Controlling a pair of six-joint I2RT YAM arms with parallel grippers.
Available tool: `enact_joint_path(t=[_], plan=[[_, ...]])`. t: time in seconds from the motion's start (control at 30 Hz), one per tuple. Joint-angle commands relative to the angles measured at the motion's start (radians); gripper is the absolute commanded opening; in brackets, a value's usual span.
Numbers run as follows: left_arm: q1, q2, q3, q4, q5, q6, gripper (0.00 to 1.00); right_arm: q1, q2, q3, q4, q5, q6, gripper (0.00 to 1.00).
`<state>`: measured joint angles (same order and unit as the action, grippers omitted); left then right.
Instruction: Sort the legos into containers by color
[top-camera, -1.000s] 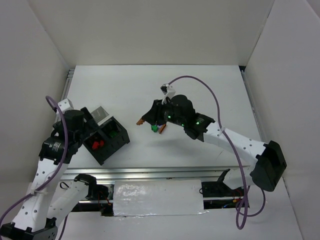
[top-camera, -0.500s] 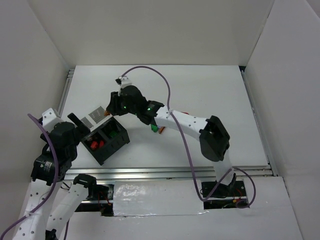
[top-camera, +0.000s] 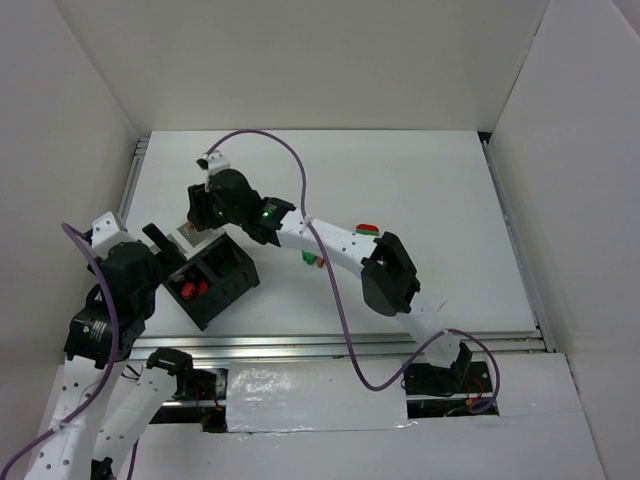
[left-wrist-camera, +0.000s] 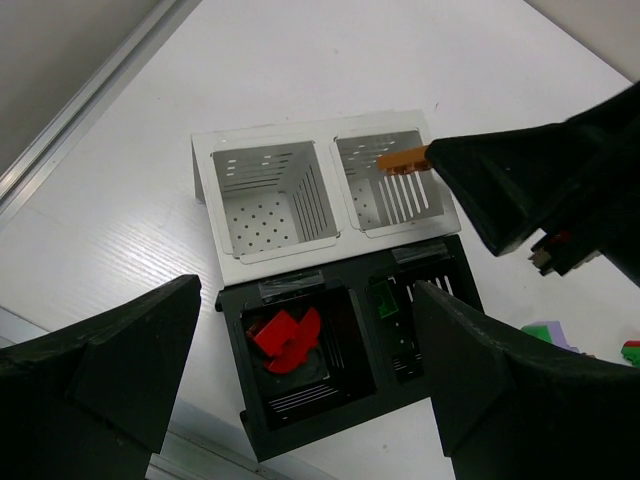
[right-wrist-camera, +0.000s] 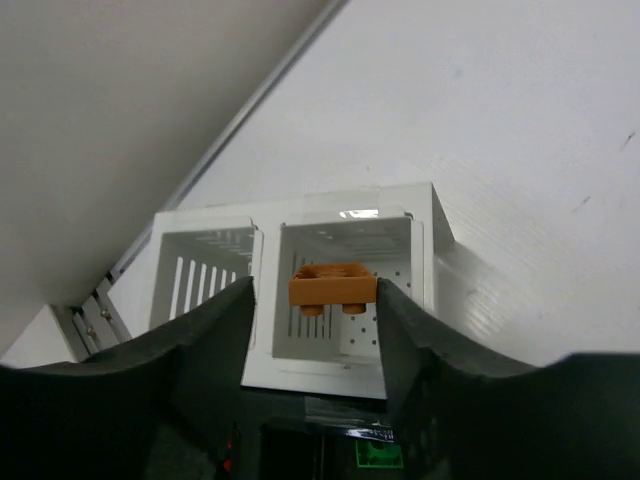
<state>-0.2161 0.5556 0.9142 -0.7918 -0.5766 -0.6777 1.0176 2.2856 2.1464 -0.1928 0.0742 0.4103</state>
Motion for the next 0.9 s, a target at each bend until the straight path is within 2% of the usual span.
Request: enact_joint_path(t=[0.0, 0.13, 0.17, 0.2, 0.3, 0.43, 0.5, 0.57, 0.67, 0.73, 0.87], plan=[[0.007, -0.017, -0.005, 0.045, 0.011, 0.032, 1.0, 0.007, 0.022, 0.063, -0.045, 0.012, -0.034, 0.61], [0.007, -0.023, -0.002, 0.043, 0.009, 0.03, 1.0, 0.01, 0.002, 0.046, -0.034, 0.018, -0.036, 0.8], [0.007, -0.028, -0.005, 0.046, 0.009, 0.033, 1.0, 0.01, -0.003, 0.04, -0.033, 0.016, -0.039, 0.94], [0.007, -0.029, -0.006, 0.046, 0.012, 0.035, 1.0, 0.009, -0.015, 0.038, -0.037, 0.024, -0.038, 0.96], [0.007, -0.039, -0.005, 0.046, 0.009, 0.033, 1.0, 0.006, -0.098, -0.02, -0.051, 0.074, -0.031, 0.98], [0.007, -0.048, -0.008, 0.055, 0.024, 0.041, 0.99, -0.008, -0.332, -0.355, -0.017, 0.237, 0.024, 1.0], [0.009, -0.051, -0.012, 0.066, 0.046, 0.05, 1.0, -0.026, -0.434, -0.428, -0.1, 0.38, 0.089, 1.0], [0.011, -0.048, -0.014, 0.075, 0.061, 0.059, 1.0, -0.051, -0.501, -0.52, -0.215, 0.426, 0.137, 1.0], [0.018, -0.042, -0.018, 0.088, 0.096, 0.075, 1.0, -0.102, -0.587, -0.698, -0.231, 0.414, 0.176, 1.0], [0.026, -0.034, -0.023, 0.106, 0.141, 0.086, 1.0, -0.147, -0.633, -0.852, -0.166, 0.302, 0.092, 1.0], [0.027, -0.011, -0.031, 0.128, 0.198, 0.113, 0.99, -0.218, -0.719, -1.011, -0.027, 0.194, -0.077, 0.98]])
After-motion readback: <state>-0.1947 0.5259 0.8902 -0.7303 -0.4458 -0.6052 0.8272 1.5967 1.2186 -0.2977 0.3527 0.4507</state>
